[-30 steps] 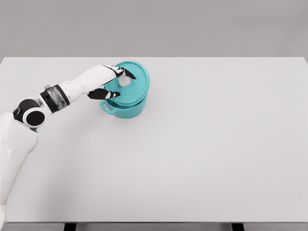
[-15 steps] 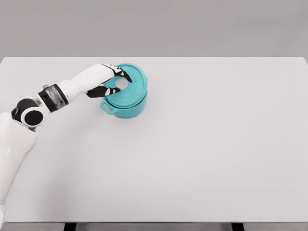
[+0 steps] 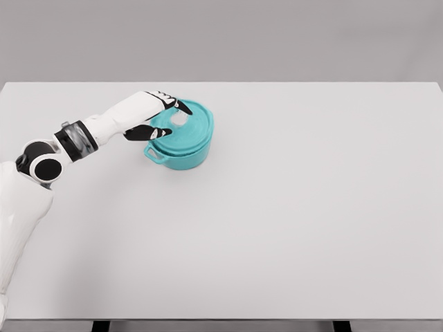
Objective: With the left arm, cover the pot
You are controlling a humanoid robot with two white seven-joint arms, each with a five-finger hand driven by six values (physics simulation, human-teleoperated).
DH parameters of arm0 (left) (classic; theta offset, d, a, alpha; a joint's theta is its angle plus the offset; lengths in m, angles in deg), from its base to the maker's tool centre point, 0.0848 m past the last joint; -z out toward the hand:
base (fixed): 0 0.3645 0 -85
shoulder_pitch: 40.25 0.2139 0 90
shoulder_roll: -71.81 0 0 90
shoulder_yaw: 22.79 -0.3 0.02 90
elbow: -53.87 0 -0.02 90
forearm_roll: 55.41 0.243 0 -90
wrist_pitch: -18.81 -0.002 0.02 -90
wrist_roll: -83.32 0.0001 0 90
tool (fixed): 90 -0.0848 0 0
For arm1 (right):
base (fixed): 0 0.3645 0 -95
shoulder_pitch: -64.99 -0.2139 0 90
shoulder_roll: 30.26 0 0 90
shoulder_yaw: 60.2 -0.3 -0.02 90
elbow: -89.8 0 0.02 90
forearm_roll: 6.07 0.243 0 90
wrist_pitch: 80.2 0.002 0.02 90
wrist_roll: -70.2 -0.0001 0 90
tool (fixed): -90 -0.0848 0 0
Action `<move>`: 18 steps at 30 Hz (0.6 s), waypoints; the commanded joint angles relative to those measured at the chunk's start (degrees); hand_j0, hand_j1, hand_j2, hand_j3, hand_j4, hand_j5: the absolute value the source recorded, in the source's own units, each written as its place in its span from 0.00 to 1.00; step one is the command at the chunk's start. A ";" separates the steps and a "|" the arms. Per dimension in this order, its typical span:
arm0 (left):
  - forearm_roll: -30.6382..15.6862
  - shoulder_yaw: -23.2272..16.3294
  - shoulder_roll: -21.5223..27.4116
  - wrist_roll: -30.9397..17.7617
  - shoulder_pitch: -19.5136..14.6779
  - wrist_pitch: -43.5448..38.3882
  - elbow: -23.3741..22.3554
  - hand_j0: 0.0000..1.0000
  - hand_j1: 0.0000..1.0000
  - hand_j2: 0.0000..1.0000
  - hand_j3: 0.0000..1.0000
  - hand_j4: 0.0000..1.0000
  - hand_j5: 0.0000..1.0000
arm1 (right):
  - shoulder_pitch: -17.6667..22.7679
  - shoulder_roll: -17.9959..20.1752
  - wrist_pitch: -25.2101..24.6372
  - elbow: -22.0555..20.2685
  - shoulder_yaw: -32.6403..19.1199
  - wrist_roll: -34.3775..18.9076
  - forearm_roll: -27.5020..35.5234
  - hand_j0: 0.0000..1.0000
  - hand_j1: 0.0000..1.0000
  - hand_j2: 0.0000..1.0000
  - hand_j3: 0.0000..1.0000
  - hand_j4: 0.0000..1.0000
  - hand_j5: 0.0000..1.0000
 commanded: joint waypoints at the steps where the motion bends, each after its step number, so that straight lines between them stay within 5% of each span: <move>1: -0.44 0.09 0.02 0.01 0.00 -0.11 -0.08 0.72 0.72 0.72 0.72 0.72 0.72 | 0.00 0.00 0.00 0.06 0.00 -0.01 0.00 1.00 1.00 1.00 1.00 1.00 1.00; 18: -0.52 0.18 0.11 0.01 -0.44 -0.11 0.36 0.82 0.82 0.82 0.82 0.82 0.82 | 0.00 0.00 0.00 0.06 0.00 -0.01 0.00 1.00 1.00 1.00 1.00 1.00 1.00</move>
